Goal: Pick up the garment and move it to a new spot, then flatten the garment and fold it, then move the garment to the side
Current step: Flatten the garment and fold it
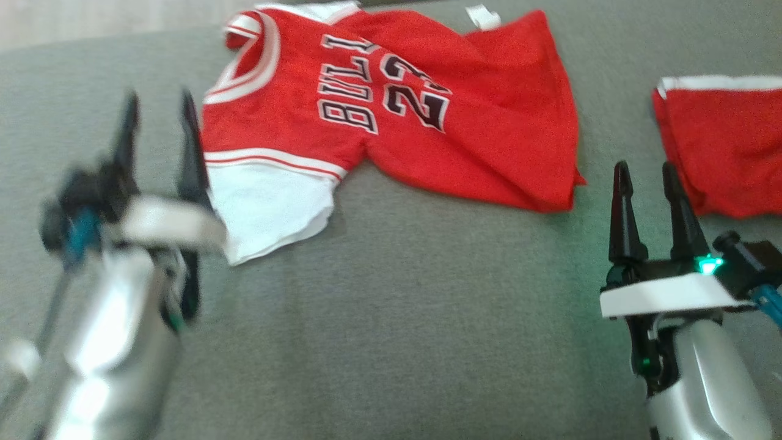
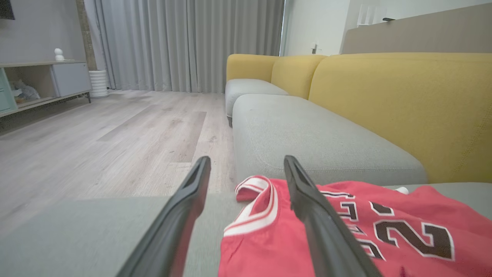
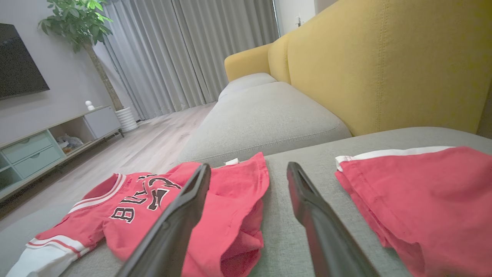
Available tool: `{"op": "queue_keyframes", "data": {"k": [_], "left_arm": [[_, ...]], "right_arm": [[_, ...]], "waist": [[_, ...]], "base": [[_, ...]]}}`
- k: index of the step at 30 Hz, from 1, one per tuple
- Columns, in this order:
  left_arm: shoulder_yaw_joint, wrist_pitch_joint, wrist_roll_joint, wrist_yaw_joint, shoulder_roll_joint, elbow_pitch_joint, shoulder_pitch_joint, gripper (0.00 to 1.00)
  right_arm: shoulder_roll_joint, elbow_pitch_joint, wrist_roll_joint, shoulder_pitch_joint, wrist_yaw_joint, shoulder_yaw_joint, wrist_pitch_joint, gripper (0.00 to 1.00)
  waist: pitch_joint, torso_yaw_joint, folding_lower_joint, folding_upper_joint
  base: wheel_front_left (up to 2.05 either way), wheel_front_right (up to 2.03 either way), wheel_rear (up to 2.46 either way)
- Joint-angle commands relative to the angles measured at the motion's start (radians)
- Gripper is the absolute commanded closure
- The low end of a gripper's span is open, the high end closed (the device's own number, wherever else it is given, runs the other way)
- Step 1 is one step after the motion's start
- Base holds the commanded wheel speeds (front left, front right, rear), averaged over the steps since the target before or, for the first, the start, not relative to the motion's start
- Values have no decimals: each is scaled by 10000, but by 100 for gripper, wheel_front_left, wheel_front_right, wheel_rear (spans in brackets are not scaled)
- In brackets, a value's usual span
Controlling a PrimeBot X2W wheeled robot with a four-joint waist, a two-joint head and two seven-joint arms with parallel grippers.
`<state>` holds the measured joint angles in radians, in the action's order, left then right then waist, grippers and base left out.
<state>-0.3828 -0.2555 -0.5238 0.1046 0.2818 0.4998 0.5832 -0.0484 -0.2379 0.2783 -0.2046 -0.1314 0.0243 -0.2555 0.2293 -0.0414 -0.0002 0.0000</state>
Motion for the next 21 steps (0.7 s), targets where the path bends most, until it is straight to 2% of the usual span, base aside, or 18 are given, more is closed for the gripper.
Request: {"op": "queue_keyframes", "data": {"k": [1,4,7,14,17,21], "left_arm": [[524,-60,155,158,138,-730,-249,0],[771,-61,395,351,-210,-1805,-1475,0],[877,-61,558,336,-510,-2438,-2240,0],[938,-62,908,141,-830,-2790,-2367,0],[968,-62,925,28,-912,-2710,-2203,0],[961,-62,995,-100,-1046,-2576,-2010,0]], "right_arm": [[-18,246,-87,63,7,171,-63,0],[-18,166,-108,213,7,144,-63,0],[-18,118,-137,232,7,127,-63,0],[-18,-56,-658,-311,7,-175,202,0],[-18,-152,-990,-966,7,-491,690,0],[-18,-822,-1474,-2235,7,-1184,2117,0]], "waist": [[-383,397,2,0],[-482,561,2,0],[-429,686,2,0],[28,1015,2,0],[303,1156,2,0],[678,1340,2,0]], "base": [[0,0,0],[0,0,0],[0,0,0],[0,0,0],[0,0,0],[0,0,0]]}}
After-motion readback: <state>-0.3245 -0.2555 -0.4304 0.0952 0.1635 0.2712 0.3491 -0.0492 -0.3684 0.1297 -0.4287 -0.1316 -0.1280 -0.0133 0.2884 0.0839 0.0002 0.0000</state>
